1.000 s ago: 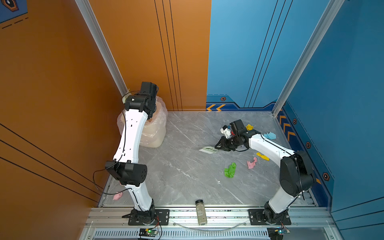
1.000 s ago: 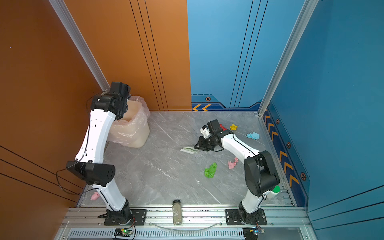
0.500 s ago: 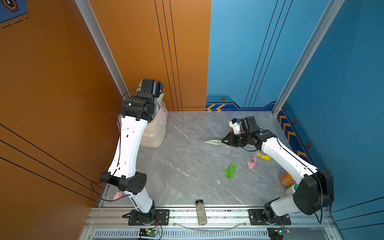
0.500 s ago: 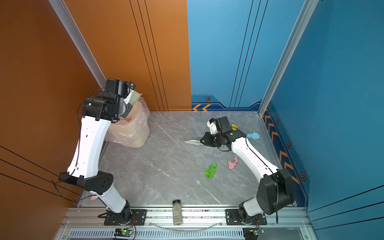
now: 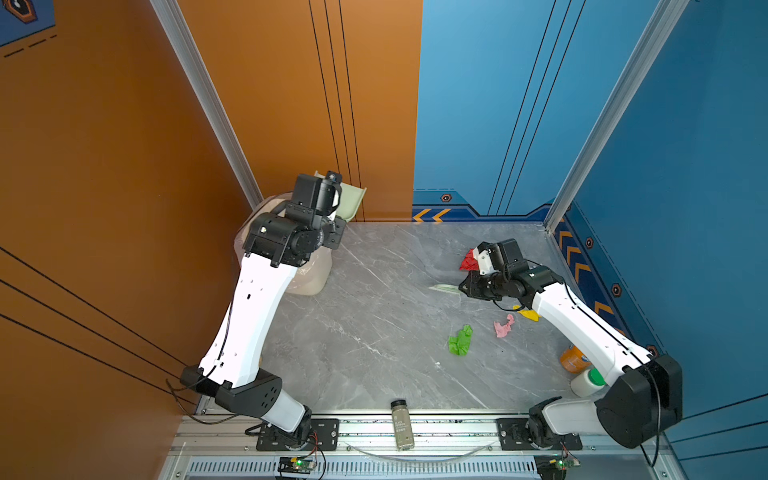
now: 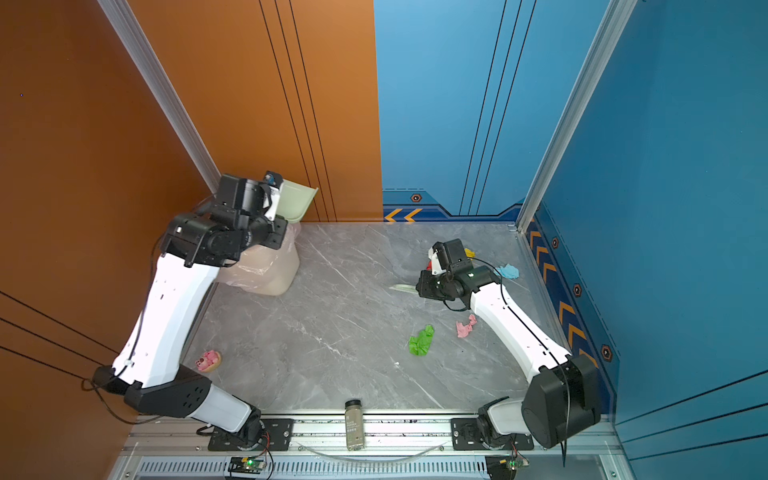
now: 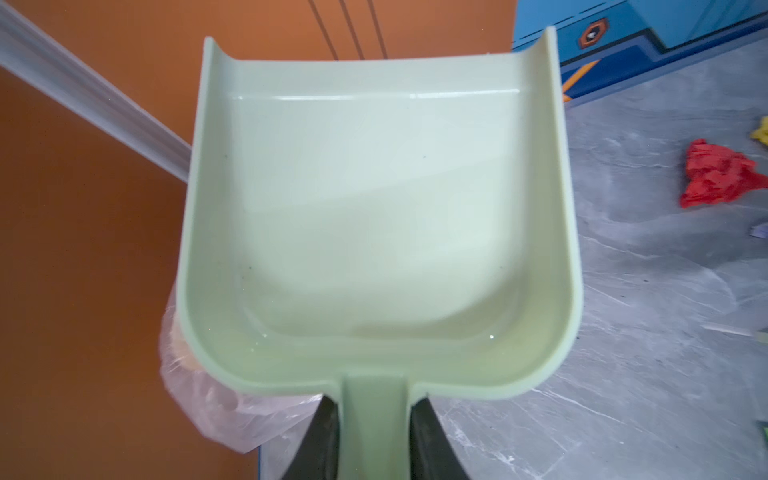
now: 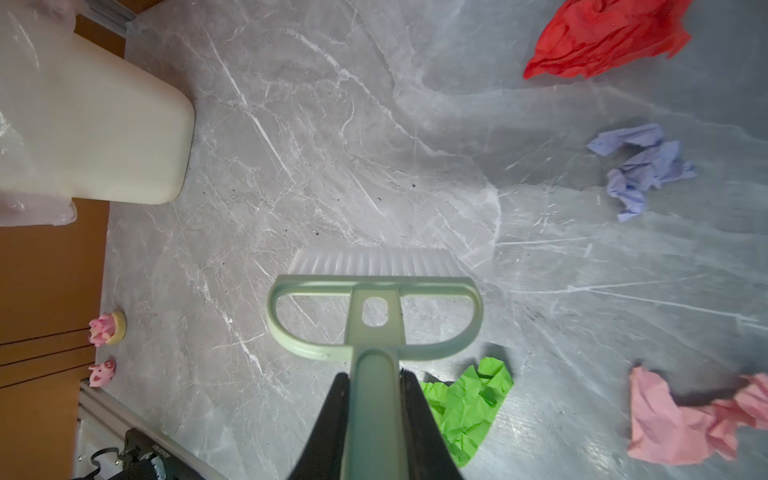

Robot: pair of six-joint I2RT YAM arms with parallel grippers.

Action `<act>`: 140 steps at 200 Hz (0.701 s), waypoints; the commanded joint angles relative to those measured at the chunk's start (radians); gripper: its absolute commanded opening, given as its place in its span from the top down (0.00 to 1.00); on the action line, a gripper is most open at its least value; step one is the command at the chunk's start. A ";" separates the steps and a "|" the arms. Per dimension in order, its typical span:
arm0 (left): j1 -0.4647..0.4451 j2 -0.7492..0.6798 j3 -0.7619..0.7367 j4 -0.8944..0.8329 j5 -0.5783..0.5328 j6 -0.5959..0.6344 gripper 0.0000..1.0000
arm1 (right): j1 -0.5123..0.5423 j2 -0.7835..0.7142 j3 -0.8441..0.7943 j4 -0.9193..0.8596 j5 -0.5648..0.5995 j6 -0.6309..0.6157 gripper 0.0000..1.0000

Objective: Sweep away the paper scraps from the table
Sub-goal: 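Lower the empty dustpan to the table while the right gripper moves the brush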

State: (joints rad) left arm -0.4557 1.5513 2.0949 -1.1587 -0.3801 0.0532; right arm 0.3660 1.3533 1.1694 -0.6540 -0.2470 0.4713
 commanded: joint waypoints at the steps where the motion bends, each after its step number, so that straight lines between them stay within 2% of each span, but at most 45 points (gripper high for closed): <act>1: -0.064 0.004 -0.037 0.050 0.065 -0.040 1.00 | -0.004 -0.044 -0.020 -0.084 0.081 0.019 1.00; 31: -0.154 -0.023 -0.179 0.169 0.126 -0.058 1.00 | 0.002 -0.099 -0.037 -0.191 0.092 0.023 1.00; 79: -0.210 -0.106 -0.530 0.526 0.235 -0.154 1.00 | -0.004 -0.234 -0.098 -0.249 0.246 0.073 1.00; 118: -0.239 -0.074 -0.625 0.562 0.278 -0.180 1.00 | -0.041 -0.281 -0.121 -0.206 0.349 0.136 1.00; 140: -0.258 -0.056 -0.677 0.578 0.283 -0.183 1.00 | -0.084 -0.267 -0.129 -0.168 0.360 0.159 1.00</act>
State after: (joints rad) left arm -0.6888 1.4784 1.4647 -0.6464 -0.1425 -0.1036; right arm 0.3222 1.0798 1.0618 -0.8524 0.0353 0.5762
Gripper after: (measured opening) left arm 0.225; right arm 0.199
